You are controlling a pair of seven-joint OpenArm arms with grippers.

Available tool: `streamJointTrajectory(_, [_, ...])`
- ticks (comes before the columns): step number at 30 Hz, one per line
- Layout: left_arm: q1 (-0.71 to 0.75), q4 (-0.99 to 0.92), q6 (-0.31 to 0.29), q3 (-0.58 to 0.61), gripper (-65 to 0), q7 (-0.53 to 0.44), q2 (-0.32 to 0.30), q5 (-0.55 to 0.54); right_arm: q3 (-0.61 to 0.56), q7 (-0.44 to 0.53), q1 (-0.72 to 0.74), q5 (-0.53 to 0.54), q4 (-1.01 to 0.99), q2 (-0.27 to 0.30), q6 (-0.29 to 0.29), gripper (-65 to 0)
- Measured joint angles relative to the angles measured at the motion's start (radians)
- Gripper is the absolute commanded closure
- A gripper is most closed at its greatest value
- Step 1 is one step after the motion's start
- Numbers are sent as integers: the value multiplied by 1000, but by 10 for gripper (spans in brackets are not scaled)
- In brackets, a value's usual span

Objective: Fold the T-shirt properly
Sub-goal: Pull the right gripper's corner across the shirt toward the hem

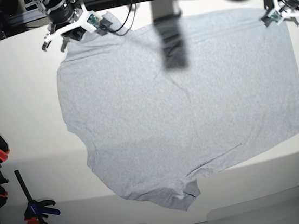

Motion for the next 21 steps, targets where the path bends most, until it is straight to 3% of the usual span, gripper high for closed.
streamJointTrajectory(3, [0, 0, -1, -45, 0, -51, 34, 0, 0, -1, 71, 26, 0, 1, 0, 0])
streamJointTrajectory(15, [-152, -6, -3, -66, 0, -79, 213, 5, 0, 3, 423, 273, -1, -2, 0, 0])
streamJointTrajectory(21, [-212, -81, -4, -66, 0, -238, 256, 7, -2, 33, 574, 345, -64, -11, 11, 0])
